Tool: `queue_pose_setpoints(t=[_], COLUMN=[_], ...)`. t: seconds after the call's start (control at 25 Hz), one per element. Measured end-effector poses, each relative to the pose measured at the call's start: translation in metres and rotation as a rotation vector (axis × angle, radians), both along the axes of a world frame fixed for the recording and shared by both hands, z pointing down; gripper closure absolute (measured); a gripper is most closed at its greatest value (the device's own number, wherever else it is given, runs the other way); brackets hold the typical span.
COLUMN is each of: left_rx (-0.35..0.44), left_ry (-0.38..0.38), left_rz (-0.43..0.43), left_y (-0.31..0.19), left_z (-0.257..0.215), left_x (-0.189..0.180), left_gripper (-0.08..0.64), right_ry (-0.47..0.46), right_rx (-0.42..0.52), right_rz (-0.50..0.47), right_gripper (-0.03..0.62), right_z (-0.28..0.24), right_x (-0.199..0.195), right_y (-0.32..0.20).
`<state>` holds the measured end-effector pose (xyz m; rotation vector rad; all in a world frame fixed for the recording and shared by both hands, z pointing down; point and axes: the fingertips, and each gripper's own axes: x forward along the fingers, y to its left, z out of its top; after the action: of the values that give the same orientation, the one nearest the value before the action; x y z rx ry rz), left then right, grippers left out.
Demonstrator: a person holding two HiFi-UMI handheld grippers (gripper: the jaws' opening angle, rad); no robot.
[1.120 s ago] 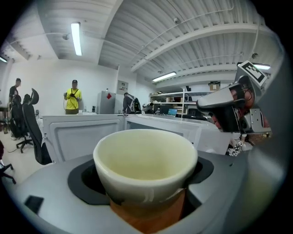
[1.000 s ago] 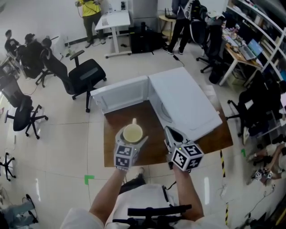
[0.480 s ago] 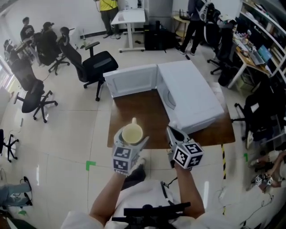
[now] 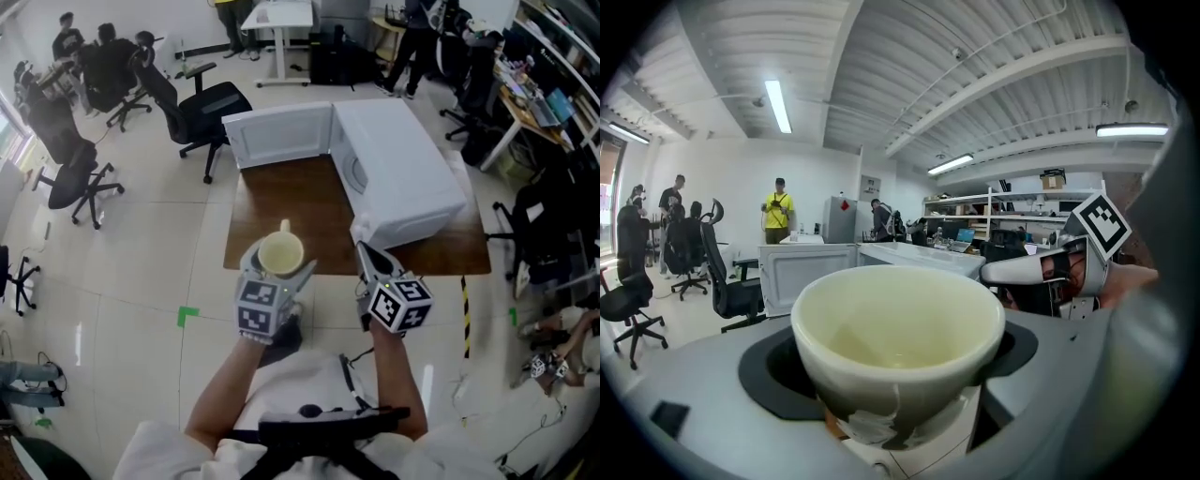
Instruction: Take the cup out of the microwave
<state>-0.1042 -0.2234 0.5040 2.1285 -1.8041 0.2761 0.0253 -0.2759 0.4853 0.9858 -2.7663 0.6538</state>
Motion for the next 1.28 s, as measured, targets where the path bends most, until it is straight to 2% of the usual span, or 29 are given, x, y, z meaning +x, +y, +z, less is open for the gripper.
queue_pose_setpoints(t=[0.36,0.76,1.28], left_rx=[0.017,0.033,0.015], left_ry=[0.051,0.058,0.075], left_rz=[0.001,0.010,0.028], left_y=[0.000,-0.002,-0.013], left_z=[-0.010,-0.012,-0.005], left_x=[-0.001,-0.004,-0.004], left_gripper=[0.097,0.097,0.097], right_ry=[0.005,0.018,0.019], right_rx=[0.008,0.012,0.008], right_rz=[-0.004,-0.007,0.005], right_gripper=[0.589,0.591,0.591], right_z=[-0.001,-0.002,0.000], right_x=[-0.005,-0.011,-0.013], right_y=[0.003,0.007,0.000])
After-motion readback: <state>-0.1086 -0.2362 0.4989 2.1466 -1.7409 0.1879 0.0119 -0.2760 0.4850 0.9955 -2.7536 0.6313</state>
